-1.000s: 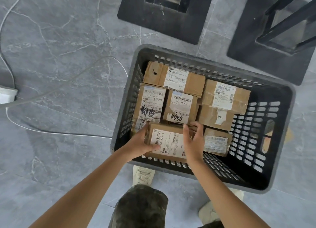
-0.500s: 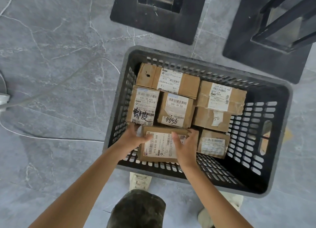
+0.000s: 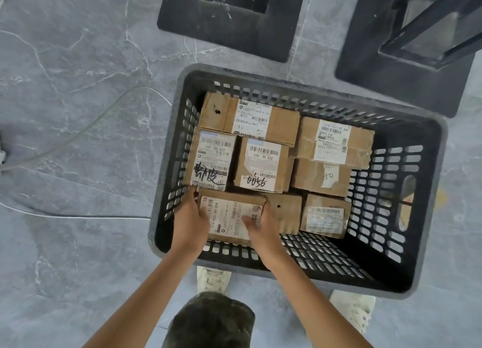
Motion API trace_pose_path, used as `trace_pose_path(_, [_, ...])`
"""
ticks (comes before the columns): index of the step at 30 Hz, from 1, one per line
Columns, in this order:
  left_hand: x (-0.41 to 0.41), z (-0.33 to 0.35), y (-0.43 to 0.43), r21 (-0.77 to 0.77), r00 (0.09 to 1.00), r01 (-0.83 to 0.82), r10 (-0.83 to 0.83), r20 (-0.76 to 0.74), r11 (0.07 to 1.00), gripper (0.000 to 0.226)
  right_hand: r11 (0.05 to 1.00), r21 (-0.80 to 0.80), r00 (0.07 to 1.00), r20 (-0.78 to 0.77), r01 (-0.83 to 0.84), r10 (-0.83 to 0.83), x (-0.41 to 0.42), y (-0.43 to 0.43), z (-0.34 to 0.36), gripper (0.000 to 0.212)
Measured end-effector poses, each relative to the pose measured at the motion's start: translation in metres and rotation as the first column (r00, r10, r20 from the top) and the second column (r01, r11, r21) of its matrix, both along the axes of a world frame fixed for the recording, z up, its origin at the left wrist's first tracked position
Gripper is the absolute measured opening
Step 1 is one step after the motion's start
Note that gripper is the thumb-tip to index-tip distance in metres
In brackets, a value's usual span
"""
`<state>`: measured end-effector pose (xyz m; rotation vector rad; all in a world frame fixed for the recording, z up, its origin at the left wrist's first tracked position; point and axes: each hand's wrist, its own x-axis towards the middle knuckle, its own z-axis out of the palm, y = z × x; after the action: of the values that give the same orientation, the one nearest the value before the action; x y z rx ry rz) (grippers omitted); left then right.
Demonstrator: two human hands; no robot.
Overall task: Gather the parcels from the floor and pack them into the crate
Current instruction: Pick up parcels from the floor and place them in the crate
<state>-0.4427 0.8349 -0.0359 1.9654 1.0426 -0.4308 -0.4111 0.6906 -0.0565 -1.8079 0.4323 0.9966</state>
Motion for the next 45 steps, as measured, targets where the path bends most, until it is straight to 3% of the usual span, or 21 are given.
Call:
trace_pose_path(6, [0.0,0.004,-0.007,0.215,0.997,0.064,-0.074,0.036,0.974,0.048,0.999,-0.015,0.998,0.04,0.04,-0.04,-0.008,0.02,-0.003,0.05])
trace_pose_path(11, [-0.001,0.005,0.004,0.196,1.0,0.026,-0.025,-0.004,0.98,0.07,0.997,0.062,0.998,0.039,0.048,-0.05,-0.023,0.044,0.001,0.055])
trace_pose_path(14, [0.006,0.014,0.029,0.251,0.999,0.038,-0.029,-0.043,0.967,0.068,0.994,0.072,0.996,0.02,0.083,-0.084,-0.027,0.049,0.0,0.052])
trace_pose_path(15, [0.007,0.019,0.035,0.315,0.991,0.131,-0.121,-0.051,0.94,0.061,0.992,0.077,0.995,-0.019,0.102,-0.1,-0.028,0.048,0.0,0.05])
trace_pose_path(17, [0.006,0.032,0.045,0.504,0.929,0.324,-0.37,-0.009,0.801,0.044,0.994,0.06,0.993,-0.08,0.089,-0.084,-0.029,0.044,0.002,0.043])
trace_pose_path(20, [0.005,0.044,0.071,0.759,0.825,0.371,-0.566,-0.004,0.535,0.047,1.0,-0.004,0.997,-0.078,-0.002,0.002,-0.029,0.04,0.001,0.033])
trace_pose_path(21, [0.004,0.045,0.082,0.773,0.856,0.336,-0.516,-0.013,0.538,0.054,0.999,-0.024,0.997,-0.079,-0.023,0.021,-0.03,0.04,0.002,0.032])
trace_pose_path(23, [0.005,0.046,0.093,0.653,0.964,0.204,-0.266,-0.004,0.73,0.065,0.999,-0.037,0.995,-0.091,-0.038,0.035,-0.03,0.038,0.004,0.031])
trace_pose_path(25, [0.004,0.043,0.09,0.432,0.999,0.047,-0.035,-0.035,0.901,0.048,0.998,-0.036,0.993,-0.109,-0.051,0.047,-0.028,0.034,0.008,0.031])
trace_pose_path(26, [0.003,0.041,0.086,0.38,0.999,0.018,-0.002,-0.041,0.925,0.032,0.997,-0.034,0.992,-0.108,-0.067,0.063,-0.027,0.031,0.009,0.032])
trace_pose_path(29, [0.003,0.037,0.086,0.376,1.0,-0.029,0.031,0.002,0.926,0.008,0.996,-0.016,0.992,-0.096,-0.084,0.082,-0.022,0.02,0.014,0.033])
trace_pose_path(34, [0.003,0.038,0.082,0.367,0.998,-0.053,0.063,-0.017,0.929,0.006,0.992,-0.016,0.989,-0.081,-0.124,0.122,-0.01,0.0,0.013,0.04])
trace_pose_path(39, [-0.001,0.036,0.05,0.316,0.992,-0.12,0.121,0.017,0.941,0.004,1.0,-0.023,0.999,-0.038,0.003,-0.003,-0.006,-0.008,0.01,0.023])
trace_pose_path(45, [0.01,0.03,0.025,0.287,0.997,-0.051,0.03,0.076,0.957,0.005,0.981,-0.077,0.984,-0.013,0.176,-0.178,0.002,-0.033,0.009,0.029])
